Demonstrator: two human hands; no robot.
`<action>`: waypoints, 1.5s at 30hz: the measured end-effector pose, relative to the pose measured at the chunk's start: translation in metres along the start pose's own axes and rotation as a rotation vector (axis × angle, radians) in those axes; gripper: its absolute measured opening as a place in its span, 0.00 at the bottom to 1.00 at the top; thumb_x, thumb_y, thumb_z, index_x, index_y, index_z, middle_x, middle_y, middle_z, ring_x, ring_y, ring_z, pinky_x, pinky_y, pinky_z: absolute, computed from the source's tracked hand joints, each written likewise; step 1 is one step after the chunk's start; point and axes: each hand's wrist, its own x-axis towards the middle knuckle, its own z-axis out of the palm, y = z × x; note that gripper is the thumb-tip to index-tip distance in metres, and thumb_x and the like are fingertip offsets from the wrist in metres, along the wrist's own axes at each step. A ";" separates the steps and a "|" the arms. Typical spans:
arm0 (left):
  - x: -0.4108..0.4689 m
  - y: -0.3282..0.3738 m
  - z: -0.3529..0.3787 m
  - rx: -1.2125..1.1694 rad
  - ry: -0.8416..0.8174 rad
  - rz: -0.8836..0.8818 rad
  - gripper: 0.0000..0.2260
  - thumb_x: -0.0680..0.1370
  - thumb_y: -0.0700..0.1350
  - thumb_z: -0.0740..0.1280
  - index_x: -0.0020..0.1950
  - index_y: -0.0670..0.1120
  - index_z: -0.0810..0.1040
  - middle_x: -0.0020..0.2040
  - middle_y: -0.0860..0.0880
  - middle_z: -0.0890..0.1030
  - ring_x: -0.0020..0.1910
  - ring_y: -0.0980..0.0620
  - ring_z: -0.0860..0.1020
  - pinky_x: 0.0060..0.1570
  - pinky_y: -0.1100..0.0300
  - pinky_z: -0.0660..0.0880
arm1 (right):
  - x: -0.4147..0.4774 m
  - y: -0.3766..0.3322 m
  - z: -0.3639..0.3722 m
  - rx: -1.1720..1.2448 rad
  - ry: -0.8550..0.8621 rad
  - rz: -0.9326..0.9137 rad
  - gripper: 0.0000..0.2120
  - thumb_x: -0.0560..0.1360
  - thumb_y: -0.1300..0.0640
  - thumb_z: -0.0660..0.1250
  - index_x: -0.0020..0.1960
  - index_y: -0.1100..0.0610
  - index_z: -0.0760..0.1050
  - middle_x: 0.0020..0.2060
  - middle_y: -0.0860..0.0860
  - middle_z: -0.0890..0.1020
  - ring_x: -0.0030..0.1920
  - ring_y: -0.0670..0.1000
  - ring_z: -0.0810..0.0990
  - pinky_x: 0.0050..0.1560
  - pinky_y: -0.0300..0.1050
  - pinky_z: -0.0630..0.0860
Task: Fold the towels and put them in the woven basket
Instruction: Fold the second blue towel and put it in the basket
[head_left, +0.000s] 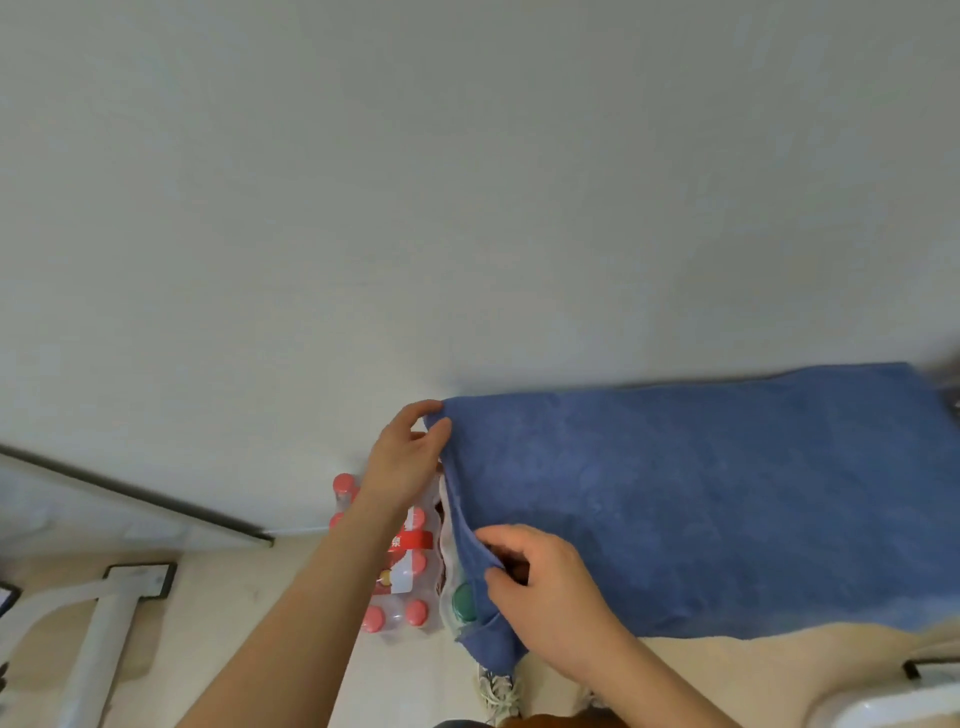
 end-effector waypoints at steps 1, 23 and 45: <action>0.007 0.000 0.000 -0.096 0.011 -0.040 0.11 0.78 0.41 0.63 0.58 0.52 0.78 0.49 0.47 0.83 0.43 0.50 0.80 0.42 0.56 0.78 | 0.000 -0.002 0.002 0.028 -0.028 0.008 0.12 0.75 0.63 0.63 0.50 0.50 0.80 0.42 0.43 0.82 0.44 0.45 0.80 0.45 0.39 0.79; -0.021 0.060 -0.022 0.207 0.255 0.578 0.10 0.74 0.39 0.68 0.47 0.54 0.79 0.42 0.61 0.80 0.40 0.65 0.78 0.41 0.73 0.70 | -0.049 -0.010 -0.060 0.318 0.086 0.074 0.21 0.66 0.75 0.54 0.40 0.55 0.78 0.36 0.48 0.81 0.38 0.44 0.77 0.41 0.38 0.72; -0.045 0.167 0.276 0.327 -0.267 0.728 0.08 0.74 0.40 0.68 0.42 0.55 0.80 0.37 0.60 0.80 0.39 0.57 0.80 0.46 0.67 0.73 | -0.145 0.154 -0.240 -0.440 0.674 0.582 0.04 0.75 0.54 0.59 0.41 0.48 0.70 0.38 0.46 0.76 0.38 0.46 0.75 0.42 0.45 0.76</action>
